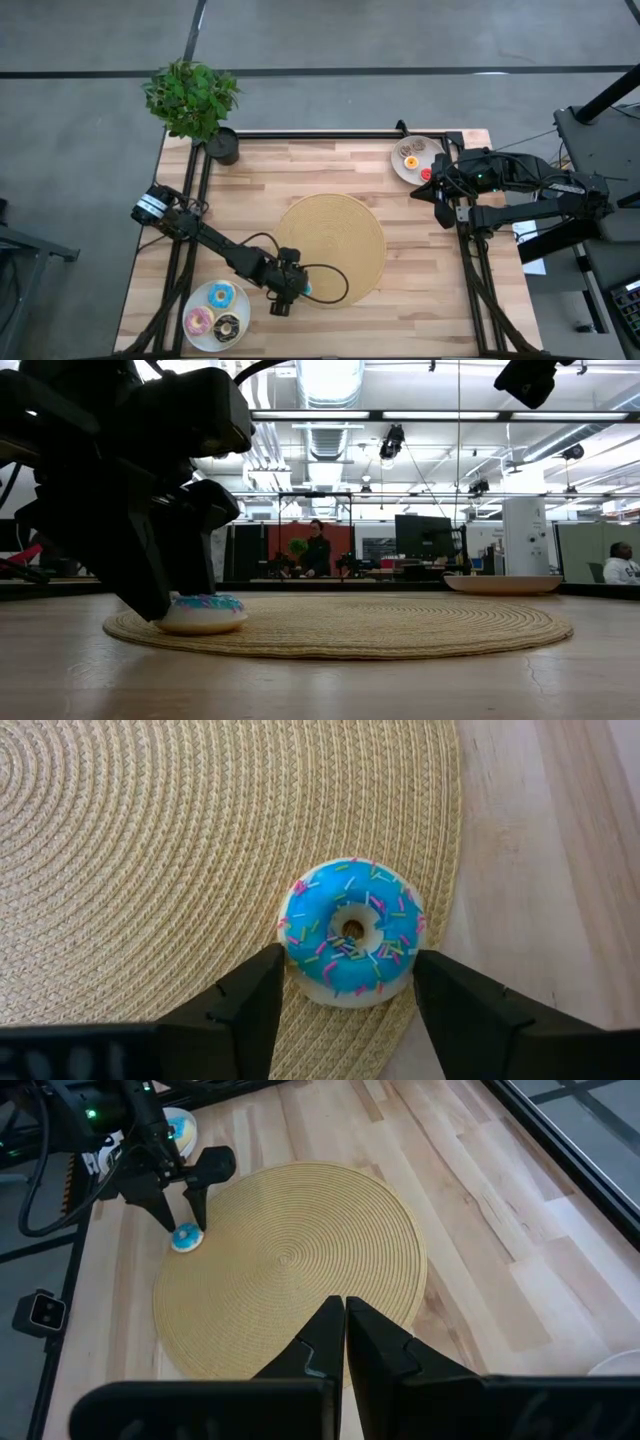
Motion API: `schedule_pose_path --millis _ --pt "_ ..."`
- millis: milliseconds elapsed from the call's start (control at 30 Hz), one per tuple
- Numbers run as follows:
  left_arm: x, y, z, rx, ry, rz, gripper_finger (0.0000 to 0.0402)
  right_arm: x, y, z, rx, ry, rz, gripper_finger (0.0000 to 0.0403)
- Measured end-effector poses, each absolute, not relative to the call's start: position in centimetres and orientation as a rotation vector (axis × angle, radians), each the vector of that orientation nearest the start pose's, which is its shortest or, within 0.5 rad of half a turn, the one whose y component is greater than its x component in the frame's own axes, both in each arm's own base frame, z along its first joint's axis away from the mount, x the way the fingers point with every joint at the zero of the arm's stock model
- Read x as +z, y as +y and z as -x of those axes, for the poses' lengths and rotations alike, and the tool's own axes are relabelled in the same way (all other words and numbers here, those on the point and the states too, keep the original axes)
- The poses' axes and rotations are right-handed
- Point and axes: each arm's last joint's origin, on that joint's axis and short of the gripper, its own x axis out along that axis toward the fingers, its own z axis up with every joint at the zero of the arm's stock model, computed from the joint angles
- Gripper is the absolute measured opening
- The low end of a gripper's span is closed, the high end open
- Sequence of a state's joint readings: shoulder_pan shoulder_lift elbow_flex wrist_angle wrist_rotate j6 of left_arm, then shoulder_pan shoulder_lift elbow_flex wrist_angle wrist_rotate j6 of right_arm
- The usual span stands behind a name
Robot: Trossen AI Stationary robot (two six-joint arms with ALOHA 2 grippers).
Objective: Pick & Place donuts
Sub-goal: Put the small blue donut on the gray plate
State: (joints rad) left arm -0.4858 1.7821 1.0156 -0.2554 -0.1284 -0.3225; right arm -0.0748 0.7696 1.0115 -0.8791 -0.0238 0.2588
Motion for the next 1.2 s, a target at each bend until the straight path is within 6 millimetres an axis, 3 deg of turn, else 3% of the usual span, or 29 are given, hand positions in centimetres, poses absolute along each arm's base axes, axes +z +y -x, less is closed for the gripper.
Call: schedule_pose_path --millis 1000,1200 --pt "15.45 -15.82 -30.73 -0.177 1.005 -0.006 0.0192 34.65 -0.92 -13.12 -0.126 0.628 -0.266 0.0009" --pt "15.45 -15.72 -30.78 -0.176 1.006 -0.004 0.0173 34.65 -0.92 -13.12 -0.123 0.628 -0.256 0.0009"
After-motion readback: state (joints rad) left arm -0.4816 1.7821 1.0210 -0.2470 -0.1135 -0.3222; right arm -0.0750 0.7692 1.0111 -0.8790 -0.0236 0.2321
